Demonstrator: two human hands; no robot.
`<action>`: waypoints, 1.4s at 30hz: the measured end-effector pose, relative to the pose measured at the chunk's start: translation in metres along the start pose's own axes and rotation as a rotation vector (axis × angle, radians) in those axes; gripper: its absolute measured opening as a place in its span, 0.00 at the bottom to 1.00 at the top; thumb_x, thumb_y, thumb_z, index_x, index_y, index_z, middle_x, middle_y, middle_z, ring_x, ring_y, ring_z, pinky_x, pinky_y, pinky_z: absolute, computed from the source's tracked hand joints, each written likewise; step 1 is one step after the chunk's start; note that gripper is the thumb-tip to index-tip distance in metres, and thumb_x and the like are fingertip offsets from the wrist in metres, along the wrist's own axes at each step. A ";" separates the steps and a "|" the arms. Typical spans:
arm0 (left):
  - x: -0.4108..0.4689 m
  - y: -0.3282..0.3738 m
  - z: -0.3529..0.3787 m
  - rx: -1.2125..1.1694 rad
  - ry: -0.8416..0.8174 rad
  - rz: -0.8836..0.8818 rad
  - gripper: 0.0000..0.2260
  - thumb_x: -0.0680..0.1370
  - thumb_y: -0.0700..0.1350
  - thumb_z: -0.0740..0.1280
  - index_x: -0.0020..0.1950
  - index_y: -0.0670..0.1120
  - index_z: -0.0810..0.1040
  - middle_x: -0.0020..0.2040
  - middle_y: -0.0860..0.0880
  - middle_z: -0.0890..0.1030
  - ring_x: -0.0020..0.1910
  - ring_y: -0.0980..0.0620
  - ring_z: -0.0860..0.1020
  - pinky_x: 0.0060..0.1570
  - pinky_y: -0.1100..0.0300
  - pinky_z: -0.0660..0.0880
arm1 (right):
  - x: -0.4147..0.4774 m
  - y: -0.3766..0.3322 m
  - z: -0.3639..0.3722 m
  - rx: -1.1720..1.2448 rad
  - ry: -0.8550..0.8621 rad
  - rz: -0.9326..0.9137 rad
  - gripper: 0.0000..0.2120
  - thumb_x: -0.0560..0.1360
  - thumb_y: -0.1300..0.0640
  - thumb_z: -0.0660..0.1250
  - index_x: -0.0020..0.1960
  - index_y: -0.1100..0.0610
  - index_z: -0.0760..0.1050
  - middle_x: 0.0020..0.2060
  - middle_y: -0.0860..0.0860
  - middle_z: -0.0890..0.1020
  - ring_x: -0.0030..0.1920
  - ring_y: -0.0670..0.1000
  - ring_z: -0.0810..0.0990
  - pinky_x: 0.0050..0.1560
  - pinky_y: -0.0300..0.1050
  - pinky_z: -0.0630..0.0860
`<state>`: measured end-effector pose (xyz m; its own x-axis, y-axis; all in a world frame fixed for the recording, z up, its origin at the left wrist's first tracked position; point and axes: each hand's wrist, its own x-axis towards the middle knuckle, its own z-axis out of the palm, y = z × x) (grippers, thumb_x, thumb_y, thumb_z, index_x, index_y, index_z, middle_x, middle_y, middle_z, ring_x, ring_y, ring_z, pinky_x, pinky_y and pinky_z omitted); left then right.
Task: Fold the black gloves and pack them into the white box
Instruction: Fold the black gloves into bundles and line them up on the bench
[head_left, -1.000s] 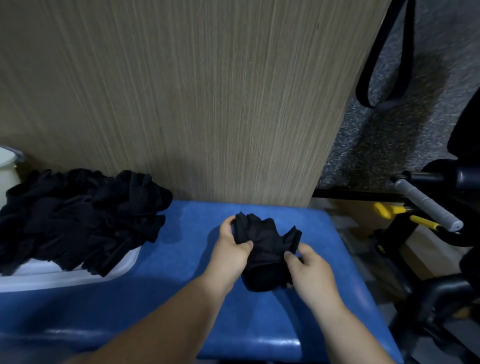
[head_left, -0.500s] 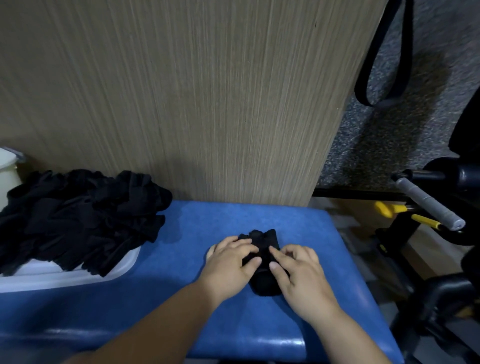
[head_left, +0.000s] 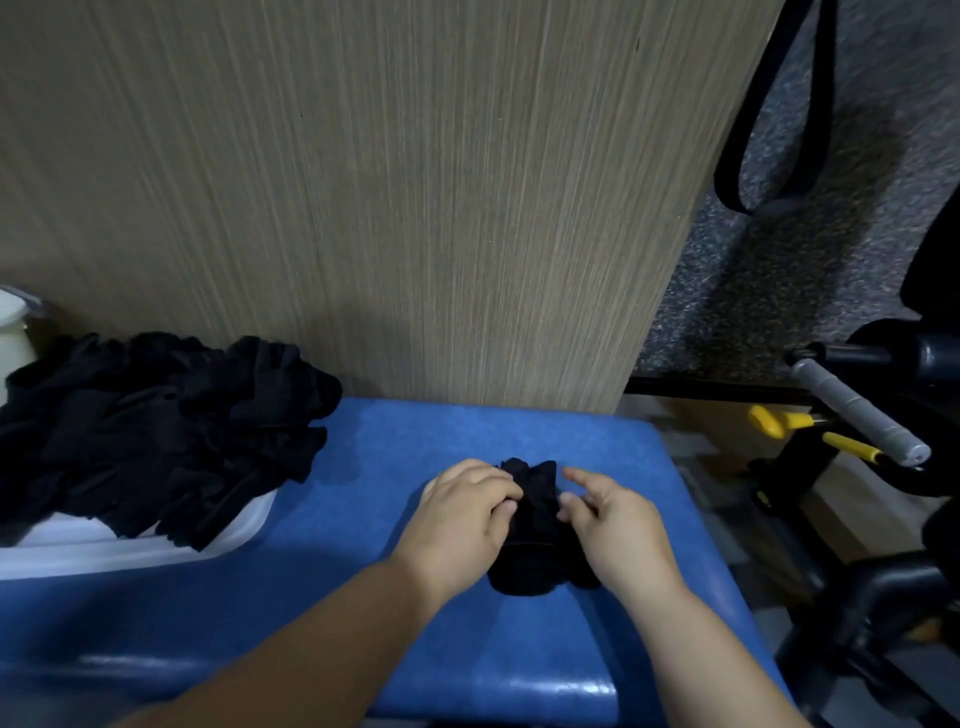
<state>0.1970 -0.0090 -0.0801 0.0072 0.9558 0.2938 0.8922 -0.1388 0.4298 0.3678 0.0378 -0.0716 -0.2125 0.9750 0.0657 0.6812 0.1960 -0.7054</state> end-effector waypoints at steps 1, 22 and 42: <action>-0.001 0.003 0.000 -0.019 0.005 -0.012 0.13 0.81 0.51 0.58 0.62 0.54 0.77 0.60 0.58 0.77 0.64 0.57 0.69 0.67 0.58 0.63 | 0.004 0.000 0.000 0.003 -0.008 0.034 0.14 0.77 0.53 0.67 0.62 0.46 0.77 0.43 0.46 0.85 0.45 0.43 0.80 0.46 0.31 0.73; -0.016 -0.001 0.011 0.116 -0.266 0.018 0.18 0.82 0.56 0.51 0.73 0.62 0.63 0.77 0.60 0.58 0.77 0.58 0.49 0.74 0.57 0.43 | 0.030 -0.002 0.020 -0.227 0.114 0.116 0.09 0.79 0.46 0.60 0.48 0.50 0.73 0.45 0.51 0.82 0.52 0.55 0.77 0.46 0.45 0.72; -0.016 -0.003 0.011 0.159 -0.347 -0.037 0.27 0.82 0.58 0.49 0.79 0.52 0.46 0.79 0.57 0.44 0.76 0.60 0.40 0.75 0.58 0.37 | 0.011 0.010 0.017 -0.416 -0.211 -0.175 0.25 0.82 0.46 0.53 0.77 0.46 0.55 0.78 0.44 0.52 0.77 0.47 0.46 0.75 0.47 0.45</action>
<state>0.1989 -0.0205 -0.0953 0.1013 0.9942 -0.0374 0.9535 -0.0862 0.2889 0.3604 0.0489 -0.0899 -0.4563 0.8896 -0.0167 0.8352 0.4218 -0.3528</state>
